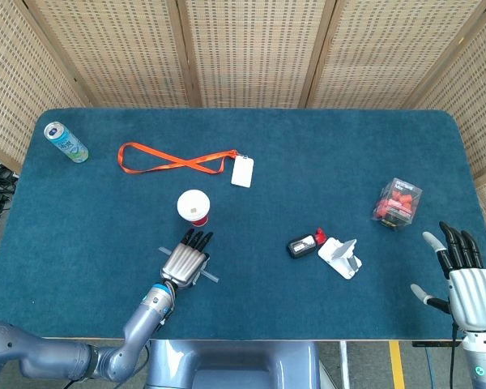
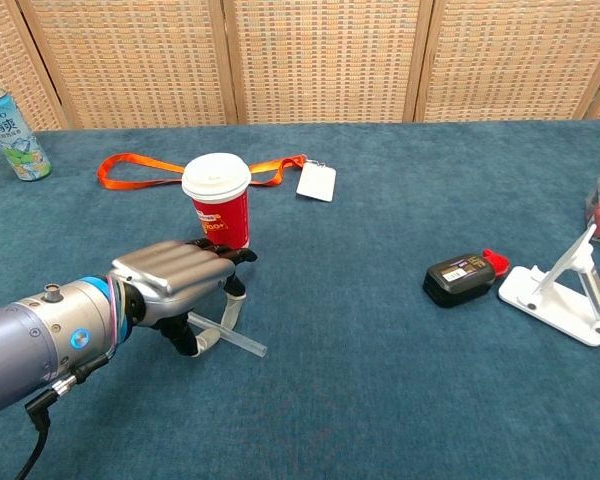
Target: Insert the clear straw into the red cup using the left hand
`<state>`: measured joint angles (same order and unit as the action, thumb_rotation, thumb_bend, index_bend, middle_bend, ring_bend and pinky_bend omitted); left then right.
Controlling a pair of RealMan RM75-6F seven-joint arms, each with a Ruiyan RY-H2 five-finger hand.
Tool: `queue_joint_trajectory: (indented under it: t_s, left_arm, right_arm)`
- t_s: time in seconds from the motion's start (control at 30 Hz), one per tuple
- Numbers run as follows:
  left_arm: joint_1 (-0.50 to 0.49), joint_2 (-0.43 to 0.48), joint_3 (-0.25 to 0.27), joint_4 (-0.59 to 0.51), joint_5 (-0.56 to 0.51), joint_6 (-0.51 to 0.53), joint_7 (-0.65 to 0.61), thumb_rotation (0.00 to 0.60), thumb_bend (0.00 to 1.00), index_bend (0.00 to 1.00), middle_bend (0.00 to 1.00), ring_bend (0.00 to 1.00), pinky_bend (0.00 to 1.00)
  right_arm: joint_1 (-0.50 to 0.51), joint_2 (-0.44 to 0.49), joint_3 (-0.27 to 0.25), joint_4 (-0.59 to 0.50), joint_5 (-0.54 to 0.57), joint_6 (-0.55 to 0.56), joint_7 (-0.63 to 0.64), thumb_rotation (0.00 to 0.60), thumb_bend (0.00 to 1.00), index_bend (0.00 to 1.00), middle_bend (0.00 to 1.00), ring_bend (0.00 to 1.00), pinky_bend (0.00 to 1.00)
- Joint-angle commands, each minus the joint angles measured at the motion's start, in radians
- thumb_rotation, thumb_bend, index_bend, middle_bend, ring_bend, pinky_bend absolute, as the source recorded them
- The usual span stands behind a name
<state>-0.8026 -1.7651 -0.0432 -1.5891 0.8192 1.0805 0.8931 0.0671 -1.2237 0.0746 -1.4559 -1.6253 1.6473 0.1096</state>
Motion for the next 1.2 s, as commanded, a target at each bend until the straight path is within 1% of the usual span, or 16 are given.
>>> queue_joint_trajectory:
  t_s: [0.03, 0.23, 0.4, 0.5, 0.6, 0.8, 0.87, 0.9, 1.0, 1.1, 1.2]
  left_arm:
    - [0.0, 0.0, 0.001, 0.001, 0.001, 0.001, -0.001, 0.6, 0.47, 0.56, 0.0, 0.0, 0.0]
    - [0.003, 0.005, 0.001, -0.007, 0.009, 0.006, -0.01, 0.6, 0.47, 0.56, 0.0, 0.0, 0.0]
    - [0.005, 0.024, -0.012, -0.043, 0.029, 0.014, -0.037, 0.6, 0.47, 0.56, 0.0, 0.0, 0.0]
    - [0.005, 0.039, -0.031, -0.081, 0.042, 0.014, -0.066, 0.6, 0.47, 0.56, 0.0, 0.0, 0.0]
    - [0.0, 0.061, -0.06, -0.138, 0.045, 0.002, -0.103, 0.6, 0.47, 0.56, 0.0, 0.0, 0.0]
    - [-0.023, 0.096, -0.105, -0.225, 0.063, 0.002, -0.12, 0.6, 0.47, 0.56, 0.0, 0.0, 0.0]
    - [-0.037, 0.111, -0.134, -0.258, 0.061, 0.012, -0.117, 0.6, 0.47, 0.56, 0.0, 0.0, 0.0]
    - [-0.051, 0.128, -0.18, -0.286, 0.064, 0.021, -0.124, 0.6, 0.47, 0.56, 0.0, 0.0, 0.0]
    - [-0.081, 0.173, -0.236, -0.335, 0.019, 0.012, -0.118, 0.6, 0.47, 0.56, 0.0, 0.0, 0.0]
    - [-0.101, 0.204, -0.278, -0.37, -0.008, 0.014, -0.122, 0.6, 0.47, 0.56, 0.0, 0.0, 0.0]
    - [-0.119, 0.246, -0.336, -0.411, -0.036, 0.018, -0.157, 0.6, 0.47, 0.57, 0.0, 0.0, 0.0]
  right_arm:
    - [-0.001, 0.0, 0.0, 0.0, 0.0, 0.002, 0.001, 0.6, 0.06, 0.18, 0.0, 0.0, 0.0]
    - [-0.002, 0.002, 0.001, -0.002, -0.002, 0.007, 0.004, 0.6, 0.06, 0.18, 0.0, 0.0, 0.0]
    - [-0.003, 0.004, 0.003, -0.003, -0.001, 0.009, 0.007, 0.6, 0.06, 0.18, 0.0, 0.0, 0.0]
    - [-0.004, 0.005, 0.004, -0.004, -0.001, 0.012, 0.01, 0.6, 0.06, 0.18, 0.0, 0.0, 0.0]
    - [-0.004, 0.007, 0.005, -0.004, 0.0, 0.013, 0.017, 0.6, 0.06, 0.18, 0.0, 0.0, 0.0]
    - [-0.006, 0.01, 0.008, -0.003, 0.002, 0.018, 0.027, 0.6, 0.06, 0.18, 0.0, 0.0, 0.0]
    - [-0.007, 0.012, 0.009, -0.001, 0.005, 0.019, 0.033, 0.6, 0.06, 0.18, 0.0, 0.0, 0.0]
    - [-0.008, 0.013, 0.011, 0.0, 0.01, 0.018, 0.037, 0.6, 0.06, 0.18, 0.0, 0.0, 0.0]
    - [-0.007, 0.014, 0.014, 0.003, 0.016, 0.015, 0.045, 0.6, 0.06, 0.18, 0.0, 0.0, 0.0]
    - [-0.006, 0.013, 0.015, 0.006, 0.019, 0.012, 0.047, 0.6, 0.06, 0.18, 0.0, 0.0, 0.0]
    - [-0.005, 0.012, 0.015, 0.01, 0.025, 0.005, 0.052, 0.6, 0.06, 0.18, 0.0, 0.0, 0.0]
